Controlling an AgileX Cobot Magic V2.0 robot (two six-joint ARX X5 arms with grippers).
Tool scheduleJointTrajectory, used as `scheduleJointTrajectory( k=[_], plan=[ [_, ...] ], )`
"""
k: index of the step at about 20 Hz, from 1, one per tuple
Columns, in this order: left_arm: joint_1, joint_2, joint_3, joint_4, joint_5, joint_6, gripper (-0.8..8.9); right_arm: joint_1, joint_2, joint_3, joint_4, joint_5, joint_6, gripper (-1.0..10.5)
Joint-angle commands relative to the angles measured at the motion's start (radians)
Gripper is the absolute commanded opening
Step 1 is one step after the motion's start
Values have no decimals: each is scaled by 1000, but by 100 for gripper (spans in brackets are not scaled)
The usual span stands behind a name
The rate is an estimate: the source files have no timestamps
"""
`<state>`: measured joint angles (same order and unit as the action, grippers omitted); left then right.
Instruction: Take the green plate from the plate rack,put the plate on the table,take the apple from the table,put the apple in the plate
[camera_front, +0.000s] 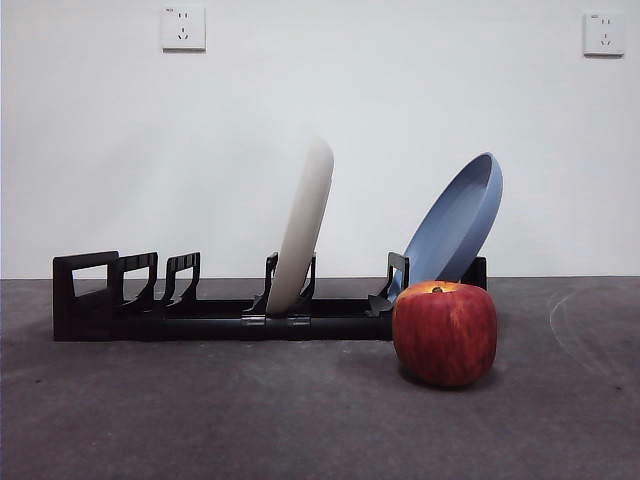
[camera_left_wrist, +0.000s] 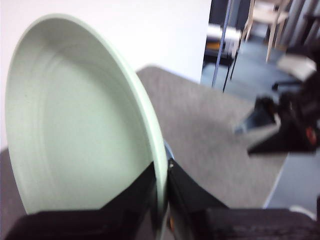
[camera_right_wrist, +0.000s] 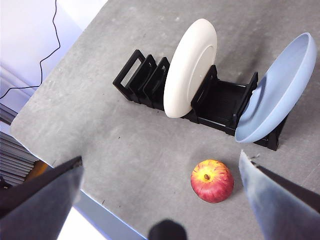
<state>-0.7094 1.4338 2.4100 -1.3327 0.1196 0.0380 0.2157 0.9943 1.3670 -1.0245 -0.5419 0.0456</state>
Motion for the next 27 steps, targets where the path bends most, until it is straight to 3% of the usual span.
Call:
scheduleJointTrajectory(
  k=[1,4,7,13,19,27],
  plan=[
    [-69,-102,-230,-4,-50,7,-9,2,-2,3,4,0,7,593],
    [-161,-225,-528,-4,-104,-58,-9,2,-2,3,5,0,7,593],
    [-263,-299,-785,-3,-224,-175,-9,2,-2,3,4,0,7,593],
    [-408,-286,-1146,116,-435,-332,-9,2,-2,3,4,0,7,593],
    [-448,-230,-1425,496,-467,-348,-9,2,-2,3,3,0,7,593],
    [-438,12,-1494,671,-521,-340,-9,2,-2,3,-2,0,7,593]
  ],
)
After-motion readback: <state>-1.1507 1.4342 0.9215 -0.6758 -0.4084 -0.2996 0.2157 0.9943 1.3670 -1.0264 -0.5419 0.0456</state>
